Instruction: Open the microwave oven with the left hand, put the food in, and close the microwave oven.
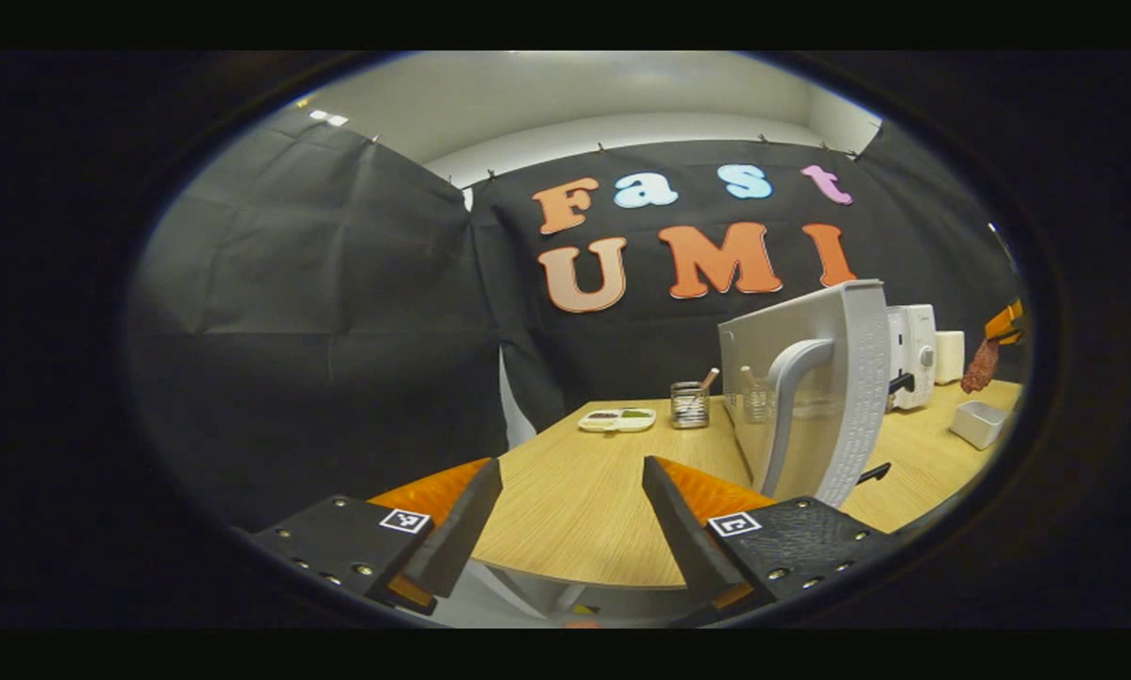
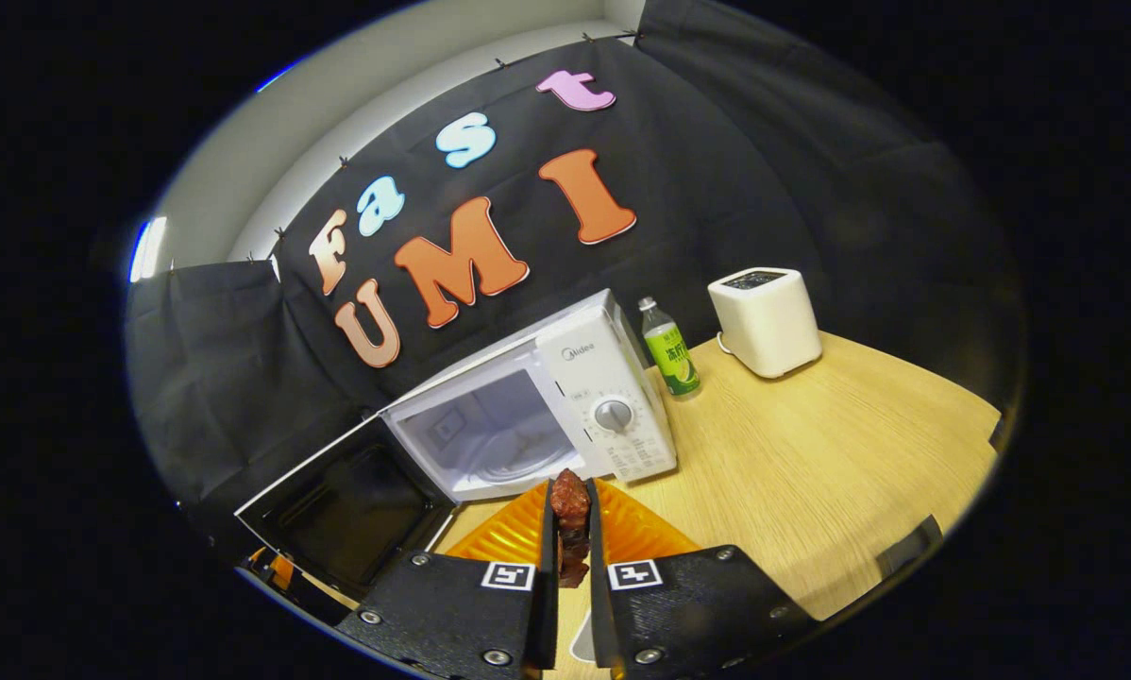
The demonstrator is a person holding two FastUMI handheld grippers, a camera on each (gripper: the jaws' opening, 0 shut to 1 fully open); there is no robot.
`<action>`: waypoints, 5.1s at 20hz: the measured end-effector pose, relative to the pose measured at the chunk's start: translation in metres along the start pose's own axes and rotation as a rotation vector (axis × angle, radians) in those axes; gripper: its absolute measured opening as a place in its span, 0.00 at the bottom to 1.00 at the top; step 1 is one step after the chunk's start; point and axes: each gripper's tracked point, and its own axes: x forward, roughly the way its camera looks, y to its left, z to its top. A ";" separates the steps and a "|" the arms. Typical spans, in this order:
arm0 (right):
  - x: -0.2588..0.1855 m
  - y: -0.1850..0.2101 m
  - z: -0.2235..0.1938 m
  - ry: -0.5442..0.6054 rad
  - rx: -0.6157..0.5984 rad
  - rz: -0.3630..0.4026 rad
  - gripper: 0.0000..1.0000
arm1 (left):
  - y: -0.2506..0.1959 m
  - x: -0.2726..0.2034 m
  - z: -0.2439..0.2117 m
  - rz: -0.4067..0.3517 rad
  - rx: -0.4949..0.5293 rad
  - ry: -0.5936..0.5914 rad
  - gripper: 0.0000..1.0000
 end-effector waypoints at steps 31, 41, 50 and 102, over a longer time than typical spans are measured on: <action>0.264 0.098 -0.040 -0.258 0.230 -0.149 0.14 | 0.073 -0.018 -0.026 0.144 0.003 0.070 0.91; 0.315 0.085 -0.069 -0.241 0.379 -0.220 0.16 | 0.071 -0.023 -0.022 0.149 0.016 0.070 0.89; 0.322 0.048 -0.082 -0.180 0.066 -0.371 0.35 | 0.063 -0.026 -0.016 0.148 0.029 0.066 0.90; -0.036 -0.052 0.079 -0.248 -0.499 -0.078 0.93 | -0.377 0.021 0.029 -0.700 -0.186 0.060 0.09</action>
